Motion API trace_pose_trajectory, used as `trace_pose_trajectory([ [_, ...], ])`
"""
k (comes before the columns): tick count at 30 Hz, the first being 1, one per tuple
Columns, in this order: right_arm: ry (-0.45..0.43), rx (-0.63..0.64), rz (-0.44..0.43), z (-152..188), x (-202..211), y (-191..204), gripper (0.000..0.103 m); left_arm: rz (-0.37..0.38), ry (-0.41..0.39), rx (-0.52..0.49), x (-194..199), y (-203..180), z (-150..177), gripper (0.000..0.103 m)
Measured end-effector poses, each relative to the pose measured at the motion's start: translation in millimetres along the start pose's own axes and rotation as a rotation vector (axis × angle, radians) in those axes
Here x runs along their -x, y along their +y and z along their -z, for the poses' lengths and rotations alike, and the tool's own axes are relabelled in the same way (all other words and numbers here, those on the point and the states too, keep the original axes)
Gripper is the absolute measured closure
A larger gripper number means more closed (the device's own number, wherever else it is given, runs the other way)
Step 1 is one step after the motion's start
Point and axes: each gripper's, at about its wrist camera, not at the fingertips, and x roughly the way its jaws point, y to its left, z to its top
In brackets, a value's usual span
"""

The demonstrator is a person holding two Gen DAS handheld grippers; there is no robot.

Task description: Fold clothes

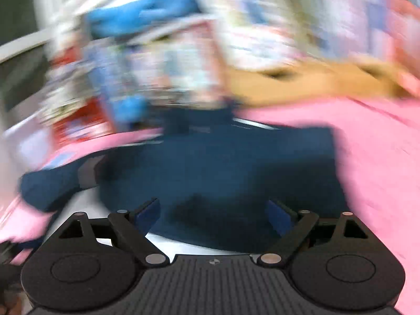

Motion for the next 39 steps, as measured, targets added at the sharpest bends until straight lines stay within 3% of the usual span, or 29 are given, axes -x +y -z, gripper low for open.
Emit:
trace_pose_trajectory([
  [2,0.027,-0.051,0.094,1.9,-4.1,-17.2,0.022,-0.001,0.000,-0.001,0.0,-0.3,0.1,0.000],
  [5,0.008,-0.056,0.070,5.0,8.2,-10.8,0.021,-0.002,0.001,-0.002,0.2,-0.3,0.1,0.000],
  [8,-0.048,0.010,-0.015,12.3,28.8,16.4,0.015,-0.001,0.001,-0.002,0.3,0.2,-0.1,0.000],
  [12,-0.066,0.092,-0.033,30.2,48.4,43.8,0.011,0.001,-0.003,-0.001,1.3,0.3,1.5,0.000],
  [17,-0.090,0.221,0.056,67.3,78.0,71.4,0.010,0.008,0.003,0.002,8.2,3.6,2.6,0.000],
  [22,-0.159,0.340,0.153,113.3,126.7,93.4,0.000,0.038,0.084,0.034,35.7,6.1,-2.4,0.000],
  [27,-0.155,0.407,0.209,154.6,161.5,103.3,0.000,0.027,0.128,-0.040,69.1,-10.8,7.4,0.000],
  [31,-0.136,0.399,0.196,177.0,174.7,108.2,0.000,0.025,0.132,-0.124,91.3,-28.0,23.8,0.000],
  [39,-0.112,0.360,0.177,205.4,194.6,115.6,0.000,0.058,0.149,-0.123,113.7,-28.5,47.5,0.000],
])
